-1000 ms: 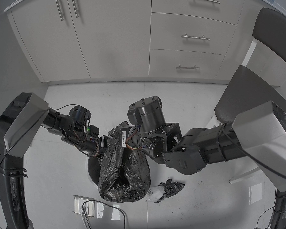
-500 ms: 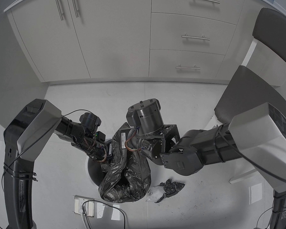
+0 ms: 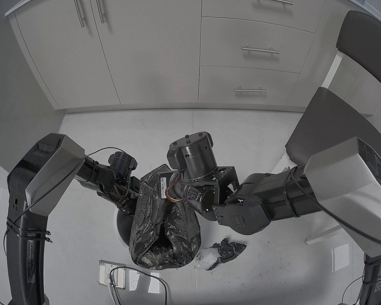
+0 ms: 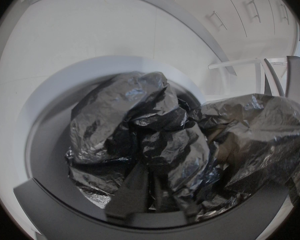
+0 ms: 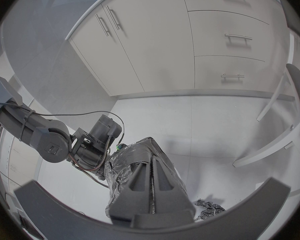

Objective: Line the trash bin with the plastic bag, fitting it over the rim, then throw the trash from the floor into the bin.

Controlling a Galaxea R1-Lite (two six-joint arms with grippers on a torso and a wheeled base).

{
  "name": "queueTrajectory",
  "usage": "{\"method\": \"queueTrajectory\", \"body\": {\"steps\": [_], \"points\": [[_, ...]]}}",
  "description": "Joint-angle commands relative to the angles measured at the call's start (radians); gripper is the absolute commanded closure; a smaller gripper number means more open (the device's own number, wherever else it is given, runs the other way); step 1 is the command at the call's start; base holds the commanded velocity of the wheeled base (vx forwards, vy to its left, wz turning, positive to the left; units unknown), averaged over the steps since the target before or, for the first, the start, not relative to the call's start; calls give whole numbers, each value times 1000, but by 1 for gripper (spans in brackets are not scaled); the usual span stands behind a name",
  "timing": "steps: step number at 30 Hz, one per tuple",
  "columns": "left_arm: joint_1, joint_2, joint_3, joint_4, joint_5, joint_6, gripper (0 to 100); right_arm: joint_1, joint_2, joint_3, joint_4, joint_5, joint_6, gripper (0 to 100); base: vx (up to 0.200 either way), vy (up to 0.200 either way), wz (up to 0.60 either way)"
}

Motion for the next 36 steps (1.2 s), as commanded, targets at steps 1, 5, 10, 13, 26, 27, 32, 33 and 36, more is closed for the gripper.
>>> {"method": "queueTrajectory", "body": {"steps": [1, 5, 10, 13, 26, 27, 32, 33, 36], "points": [[1, 2, 0, 1, -1, -1, 0, 0, 5, 0, -1, 0, -1, 100, 0, 0, 0], [1, 1, 1, -2, -3, -3, 0, 2, 5, 0, -2, 0, 1, 100, 0, 0, 0], [7, -1, 3, -2, -9, -4, 0, 2, 5, -3, -2, 0, 1, 100, 0, 0, 0], [9, -6, 9, -2, -11, -6, 0, 2, 5, -5, -2, -1, 1, 100, 0, 0, 0], [11, -18, 6, 0, -7, -30, 0, 0, 5, -9, -1, -3, 1, 100, 0, 0, 0], [11, -45, 3, 0, -7, -78, 0, 0, 5, -9, -1, -3, 1, 100, 0, 0, 0], [34, -127, 17, 12, -1, -103, 0, 2, 2, -9, -1, -3, 2, 100, 0, 0, 0], [35, -134, 20, 12, -1, -104, 0, 2, 2, -9, -1, -3, 2, 100, 0, 0, 0], [47, -216, 64, 6, 2, -115, 0, 12, 2, -9, -2, -4, 10, 100, 0, 0, 0]]}}
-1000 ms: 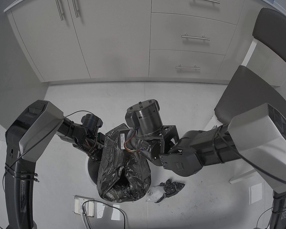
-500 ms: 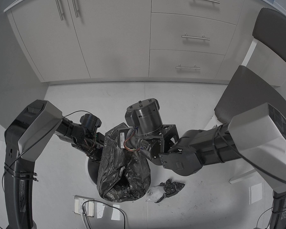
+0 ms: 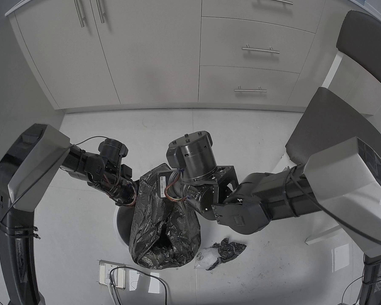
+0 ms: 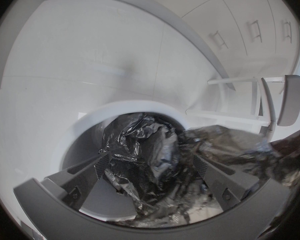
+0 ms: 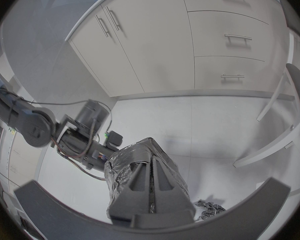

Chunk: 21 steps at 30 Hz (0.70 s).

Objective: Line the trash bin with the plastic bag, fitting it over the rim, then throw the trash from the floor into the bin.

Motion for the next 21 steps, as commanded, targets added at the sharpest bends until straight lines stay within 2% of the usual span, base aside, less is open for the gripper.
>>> {"method": "queueTrajectory", "body": {"steps": [1, 6, 15, 19, 21], "points": [[22, -129, 50, -1, 6, -15, 0, 12, -1, 0, -2, -1, 7, 100, 0, 0, 0], [53, -207, 87, -7, 49, -22, 0, 13, -4, 2, -2, -3, 10, 100, 0, 0, 0], [134, -272, 133, -15, 49, -13, 0, 13, -3, 0, -2, -3, 10, 100, 0, 0, 0], [169, -296, 217, -130, 45, 1, 0, 13, -3, 0, -2, -3, 11, 100, 0, 0, 0], [177, -310, 331, -294, 34, 54, 0, 13, -4, 0, -14, 2, 13, 100, 0, 0, 0]]}}
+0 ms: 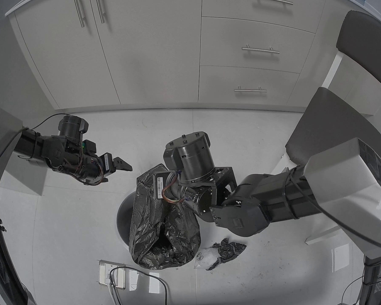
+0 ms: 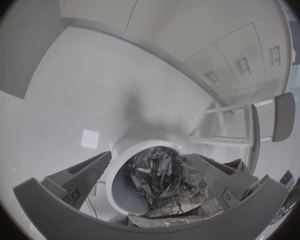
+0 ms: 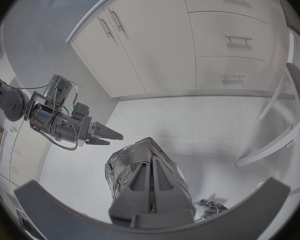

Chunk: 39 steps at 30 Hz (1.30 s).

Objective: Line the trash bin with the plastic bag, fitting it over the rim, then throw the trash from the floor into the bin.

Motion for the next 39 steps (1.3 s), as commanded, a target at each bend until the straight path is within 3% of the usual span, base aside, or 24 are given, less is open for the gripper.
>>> {"method": "queueTrajectory", "body": {"steps": [1, 2, 3, 5, 11, 16, 31, 39], "points": [[31, -46, 174, -204, -17, 68, 0, 0, 0, 0, -16, 4, 2, 100, 0, 0, 0], [31, -46, 174, -204, -17, 68, 0, 0, 0, 0, -16, 4, 2, 100, 0, 0, 0], [31, -43, 335, -450, -83, 170, 0, 0, 2, 2, -40, 6, -1, 100, 0, 0, 0], [31, -35, 446, -617, -155, 230, 0, 0, 2, 2, -40, 6, -1, 100, 0, 0, 0], [29, 43, 621, -882, -250, 411, 0, -1, -2, 3, -40, 6, -1, 100, 0, 0, 0], [29, 49, 699, -974, -400, 436, 0, -1, 0, 2, -40, 6, -2, 100, 0, 0, 0], [31, -62, 837, -1017, -466, 436, 0, -1, 5, 0, -42, 6, -1, 100, 0, 0, 0], [-8, -42, 851, -1017, -491, 434, 0, -1, 5, -3, -43, 6, -1, 100, 0, 0, 0]]}}
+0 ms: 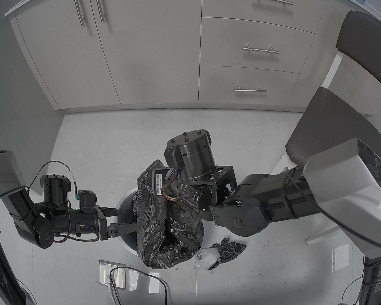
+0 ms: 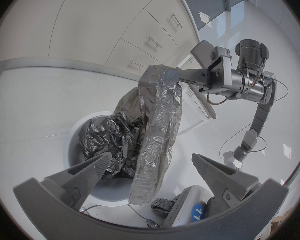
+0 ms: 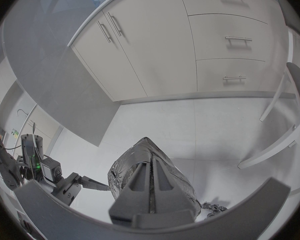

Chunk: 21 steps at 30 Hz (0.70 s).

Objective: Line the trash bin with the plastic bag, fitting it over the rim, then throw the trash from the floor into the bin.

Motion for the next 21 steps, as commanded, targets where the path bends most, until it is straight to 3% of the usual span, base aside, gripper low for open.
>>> {"method": "queueTrajectory", "body": {"steps": [1, 10, 21], "points": [[-24, 32, -6, -2, -1, 0, 0, 2, 2, -1, -1, 0, 1, 100, 0, 0, 0], [-53, 171, -52, -114, 2, -10, 0, 2, -3, -8, 0, 0, 2, 100, 0, 0, 0], [-107, 225, -67, -123, 2, -20, 0, 2, -6, -11, 0, 0, 2, 100, 0, 0, 0]]}}
